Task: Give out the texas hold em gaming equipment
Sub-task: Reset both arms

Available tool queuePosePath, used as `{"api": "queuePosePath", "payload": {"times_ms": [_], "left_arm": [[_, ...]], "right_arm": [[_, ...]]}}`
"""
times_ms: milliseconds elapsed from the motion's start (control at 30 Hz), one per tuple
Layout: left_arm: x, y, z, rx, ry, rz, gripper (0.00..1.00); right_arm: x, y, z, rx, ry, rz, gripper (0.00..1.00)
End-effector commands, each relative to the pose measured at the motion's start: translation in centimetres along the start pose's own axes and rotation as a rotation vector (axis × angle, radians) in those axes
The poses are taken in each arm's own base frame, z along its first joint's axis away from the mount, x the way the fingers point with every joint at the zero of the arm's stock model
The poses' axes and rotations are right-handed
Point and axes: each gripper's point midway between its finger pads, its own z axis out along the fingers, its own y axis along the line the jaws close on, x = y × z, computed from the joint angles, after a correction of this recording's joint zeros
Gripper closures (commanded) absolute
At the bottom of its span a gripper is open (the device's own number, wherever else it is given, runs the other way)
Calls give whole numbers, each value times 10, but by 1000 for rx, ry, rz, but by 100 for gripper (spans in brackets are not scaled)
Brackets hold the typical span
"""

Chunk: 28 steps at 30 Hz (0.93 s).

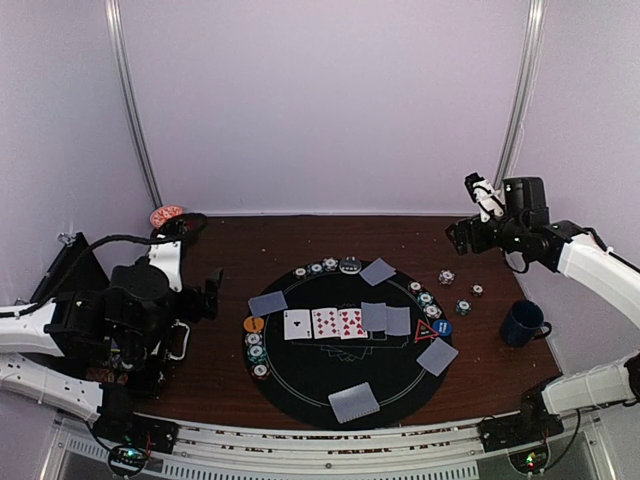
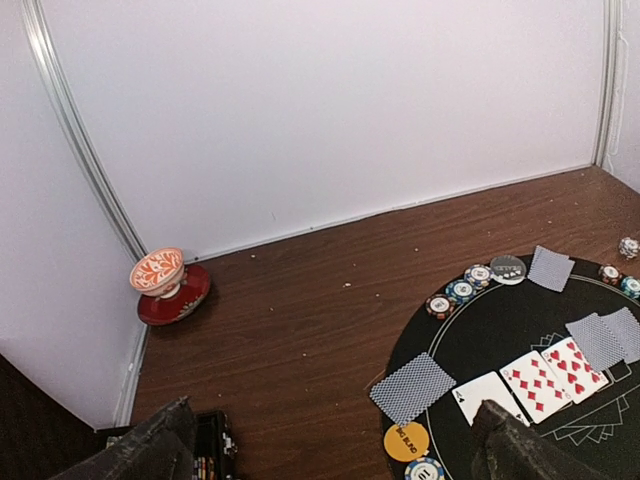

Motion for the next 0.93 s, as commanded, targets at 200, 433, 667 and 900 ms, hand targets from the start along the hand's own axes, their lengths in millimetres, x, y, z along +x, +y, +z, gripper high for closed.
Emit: {"api": "queuePosePath", "payload": {"times_ms": [200, 433, 667, 900], "left_arm": [[21, 33, -4, -146, 84, 70, 2], [21, 58, -17, -125, 46, -26, 2], [18, 71, -26, -87, -4, -111, 2], [25, 60, -23, -44, 6, -92, 2]], "right_arm": [[-4, -52, -3, 247, -44, 57, 0], [5, -73, 4, 323, -9, 71, 0], [-3, -84, -13, 360, -81, 80, 0], [-6, -86, -20, 348, -113, 91, 0]]}}
